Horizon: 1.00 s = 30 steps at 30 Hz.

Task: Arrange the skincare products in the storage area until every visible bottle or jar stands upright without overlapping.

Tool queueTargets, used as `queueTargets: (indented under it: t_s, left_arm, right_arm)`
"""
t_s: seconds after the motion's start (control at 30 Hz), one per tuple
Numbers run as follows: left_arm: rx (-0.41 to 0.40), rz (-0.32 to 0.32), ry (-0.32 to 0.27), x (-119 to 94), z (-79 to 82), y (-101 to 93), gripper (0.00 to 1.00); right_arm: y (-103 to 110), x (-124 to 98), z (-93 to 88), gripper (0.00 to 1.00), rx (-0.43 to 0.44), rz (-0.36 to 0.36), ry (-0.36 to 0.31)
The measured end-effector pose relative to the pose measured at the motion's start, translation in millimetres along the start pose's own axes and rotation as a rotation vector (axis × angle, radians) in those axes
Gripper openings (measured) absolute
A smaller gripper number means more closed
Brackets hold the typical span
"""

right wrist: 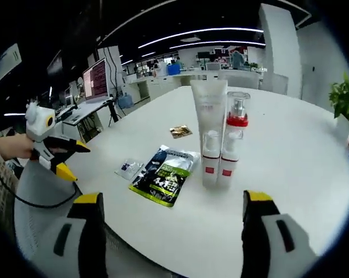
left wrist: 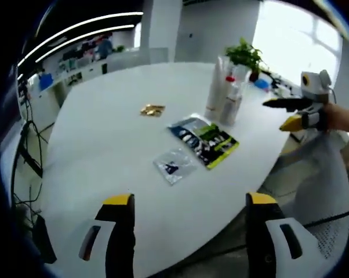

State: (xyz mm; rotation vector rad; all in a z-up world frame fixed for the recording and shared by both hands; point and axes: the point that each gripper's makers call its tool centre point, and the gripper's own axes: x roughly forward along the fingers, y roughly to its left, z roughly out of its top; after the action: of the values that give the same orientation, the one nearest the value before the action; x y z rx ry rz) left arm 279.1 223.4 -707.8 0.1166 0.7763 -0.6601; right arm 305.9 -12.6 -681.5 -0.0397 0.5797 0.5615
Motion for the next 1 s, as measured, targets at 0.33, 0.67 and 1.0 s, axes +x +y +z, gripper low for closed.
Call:
queueTargets:
  t_s: [0.33,0.67,1.0]
  left_arm:
    - [-0.005,-0.016,-0.029,-8.1,1.5,-6.4,0.88]
    - [0.023,0.014,-0.03,-13.5,1.7,-5.7,0.88]
    - [0.047,0.026,-0.018,-15.0,-2.3,-2.2,0.85]
  right_arm:
    - [6.8,-8.3,4.6,0.99,-0.009,0.002,-0.019]
    - [11.1,-5.9,1.2,0.99,-0.027,0.014,-0.009]
    - [13.9,-5.5,1.4,0.99,-0.061,0.013,-0.01]
